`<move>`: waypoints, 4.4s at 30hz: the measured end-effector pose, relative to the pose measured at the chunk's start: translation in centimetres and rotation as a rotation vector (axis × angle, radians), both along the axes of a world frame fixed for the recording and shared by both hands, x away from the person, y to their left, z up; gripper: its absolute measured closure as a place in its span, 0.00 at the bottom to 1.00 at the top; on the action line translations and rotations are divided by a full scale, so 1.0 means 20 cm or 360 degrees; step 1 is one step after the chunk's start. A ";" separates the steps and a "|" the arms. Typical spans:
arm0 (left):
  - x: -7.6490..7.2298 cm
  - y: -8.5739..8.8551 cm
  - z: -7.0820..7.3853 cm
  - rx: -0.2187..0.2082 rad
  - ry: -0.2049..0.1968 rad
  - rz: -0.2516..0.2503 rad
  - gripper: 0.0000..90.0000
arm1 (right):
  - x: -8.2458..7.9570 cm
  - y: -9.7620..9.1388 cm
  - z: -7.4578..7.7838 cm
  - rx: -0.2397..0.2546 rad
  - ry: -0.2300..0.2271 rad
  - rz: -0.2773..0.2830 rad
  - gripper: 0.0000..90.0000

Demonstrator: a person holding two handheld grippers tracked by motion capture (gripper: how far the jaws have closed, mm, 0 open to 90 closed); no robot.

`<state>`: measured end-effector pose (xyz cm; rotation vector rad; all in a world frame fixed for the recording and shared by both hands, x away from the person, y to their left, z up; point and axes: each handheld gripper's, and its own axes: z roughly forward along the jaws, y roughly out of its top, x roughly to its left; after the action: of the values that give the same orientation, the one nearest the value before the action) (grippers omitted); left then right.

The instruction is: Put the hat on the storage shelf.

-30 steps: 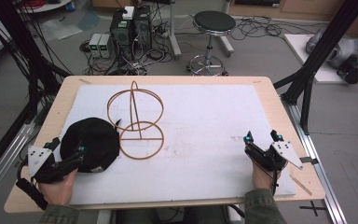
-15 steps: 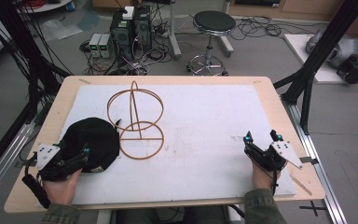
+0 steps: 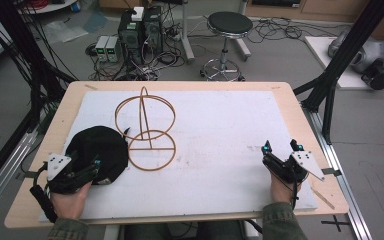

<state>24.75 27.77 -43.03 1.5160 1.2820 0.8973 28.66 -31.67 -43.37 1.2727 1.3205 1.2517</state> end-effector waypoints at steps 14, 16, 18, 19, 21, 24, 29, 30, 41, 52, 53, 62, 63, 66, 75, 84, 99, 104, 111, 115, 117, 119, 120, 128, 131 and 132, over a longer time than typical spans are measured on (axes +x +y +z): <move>-0.02 0.03 -0.01 -0.0038 0.0008 -0.0035 0.74 | 0.00 0.00 0.00 0.0006 0.0002 0.0002 0.13; -0.02 0.04 -0.01 -0.0060 0.0011 -0.0041 0.86 | 0.01 0.00 0.00 0.0006 -0.0001 0.0007 0.13; -0.03 0.04 -0.01 -0.0047 0.0008 -0.0027 0.96 | 0.00 0.00 0.00 0.0013 0.0003 0.0008 0.13; -0.03 0.04 0.00 -0.0038 0.0008 -0.0028 0.96 | 0.00 0.00 0.00 0.0012 0.0003 0.0008 0.13; -0.03 0.04 0.00 -0.0031 -0.0003 -0.0015 0.97 | 0.00 0.00 0.00 0.0003 -0.0002 0.0007 0.13; -0.04 0.04 0.01 -0.0025 -0.0018 -0.0013 0.97 | 0.00 0.00 0.00 0.0010 0.0004 0.0007 0.13; -0.04 0.04 0.01 -0.0028 -0.0032 -0.0006 0.97 | 0.00 0.00 0.00 0.0004 -0.0002 0.0007 0.13; -0.04 0.04 0.01 -0.0030 -0.0035 -0.0008 0.97 | 0.00 0.00 0.00 0.0007 -0.0001 0.0005 0.13; -0.07 0.04 0.06 -0.0013 -0.0148 0.0002 0.97 | 0.00 -0.01 0.00 0.0026 -0.0002 0.0003 0.13; -0.09 0.05 0.14 -0.0029 -0.0293 -0.0012 0.97 | 0.00 -0.01 0.00 0.0039 -0.0009 -0.0007 0.13; -0.08 0.05 0.15 -0.0039 -0.0303 -0.0014 0.97 | 0.00 -0.01 0.00 0.0046 -0.0007 -0.0006 0.13; -0.09 0.05 0.26 -0.0123 -0.0491 -0.0029 0.97 | 0.00 -0.01 0.00 0.0048 -0.0009 -0.0009 0.13; -0.09 0.04 0.28 -0.0134 -0.0518 -0.0029 0.97 | 0.00 -0.01 0.00 0.0049 -0.0008 -0.0009 0.13; -0.08 0.03 0.32 -0.0128 -0.0574 -0.0022 0.97 | 0.00 -0.01 0.00 0.0043 -0.0015 -0.0012 0.13; -0.05 0.03 0.42 -0.0190 -0.0716 -0.0007 0.97 | 0.01 0.00 0.00 0.0033 -0.0017 -0.0002 0.13; -0.07 0.05 0.51 -0.0254 -0.0847 0.0032 0.97 | 0.00 0.00 0.00 0.0034 -0.0022 0.0004 0.13; -0.07 0.00 0.63 -0.0360 -0.1104 -0.0034 0.97 | 0.00 0.00 0.01 0.0045 -0.0036 0.0001 0.13; -0.05 -0.02 0.68 -0.0366 -0.1136 -0.0103 0.97 | 0.00 0.00 0.01 0.0030 -0.0044 0.0014 0.13; -0.02 -0.06 0.73 -0.0382 -0.1170 -0.0179 0.97 | 0.00 0.01 0.01 0.0030 -0.0047 0.0022 0.13; 0.02 -0.09 0.74 -0.0391 -0.1179 -0.0232 0.97 | -0.01 0.01 0.01 0.0027 -0.0057 0.0019 0.13; 0.03 -0.11 0.75 -0.0395 -0.1176 -0.0261 0.97 | -0.01 0.01 0.01 0.0033 -0.0058 0.0019 0.13; 0.05 -0.14 0.76 -0.0392 -0.1175 -0.0289 0.97 | -0.01 0.01 0.02 0.0039 -0.0066 0.0020 0.13; 0.06 -0.15 0.76 -0.0395 -0.1173 -0.0303 0.97 | -0.01 0.01 0.02 0.0040 -0.0072 0.0021 0.13; 0.13 -0.25 0.79 -0.0407 -0.1126 -0.0419 0.97 | -0.02 0.01 0.02 0.0044 -0.0087 0.0035 0.13; 0.15 -0.27 0.79 -0.0432 -0.1100 -0.0471 0.97 | -0.02 0.01 0.02 0.0048 -0.0091 0.0036 0.13; 0.16 -0.28 0.79 -0.0436 -0.1096 -0.0482 0.97 | -0.02 0.01 0.02 0.0042 -0.0091 0.0037 0.13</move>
<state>27.88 22.08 -27.17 1.0118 0.6210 0.8899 28.28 -31.45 -42.96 1.2342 1.2849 1.3163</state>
